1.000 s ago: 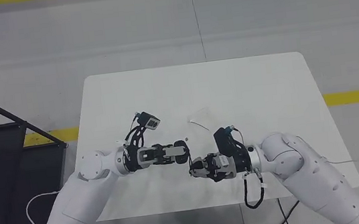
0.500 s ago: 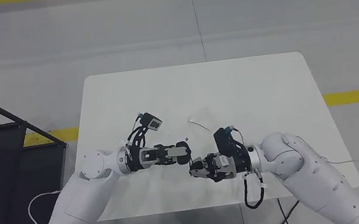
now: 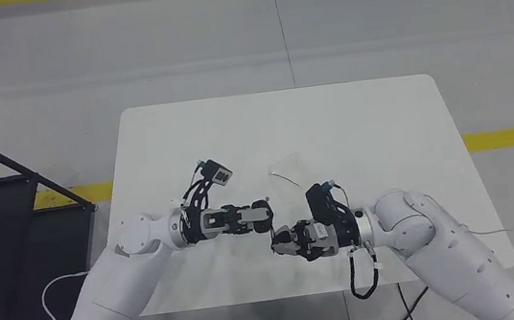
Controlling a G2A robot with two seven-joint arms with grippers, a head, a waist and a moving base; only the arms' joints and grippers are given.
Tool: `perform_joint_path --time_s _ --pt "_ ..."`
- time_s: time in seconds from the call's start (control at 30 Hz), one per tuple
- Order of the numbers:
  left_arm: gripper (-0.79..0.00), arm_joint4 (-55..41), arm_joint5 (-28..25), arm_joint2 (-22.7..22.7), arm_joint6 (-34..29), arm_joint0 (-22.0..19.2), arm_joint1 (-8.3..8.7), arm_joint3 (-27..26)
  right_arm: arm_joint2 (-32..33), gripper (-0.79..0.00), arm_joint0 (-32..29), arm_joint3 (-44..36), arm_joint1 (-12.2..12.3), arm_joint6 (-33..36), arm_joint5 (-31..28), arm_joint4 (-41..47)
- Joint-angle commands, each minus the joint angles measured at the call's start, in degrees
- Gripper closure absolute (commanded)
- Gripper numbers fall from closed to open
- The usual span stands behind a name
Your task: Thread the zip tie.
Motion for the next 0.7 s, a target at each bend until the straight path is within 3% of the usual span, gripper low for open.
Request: perform_joint_path --time_s 0.0,0.5,0.67 --pt "-0.228 0.04 0.16 -0.01 -0.01 -0.08 -0.09 0.17 -0.02 0.0 0.01 -0.01 0.0 0.0 0.03 0.01" --pt "-0.209 -1.51 1.03 0.03 -2.29 -0.63 -0.82 1.05 -0.25 0.0 0.15 -0.05 0.05 0.38 0.19 -0.01" --pt "-0.157 -1.38 1.2 0.06 -2.51 -0.84 -1.06 1.29 -0.37 0.0 0.27 0.04 0.05 0.57 0.27 0.26"
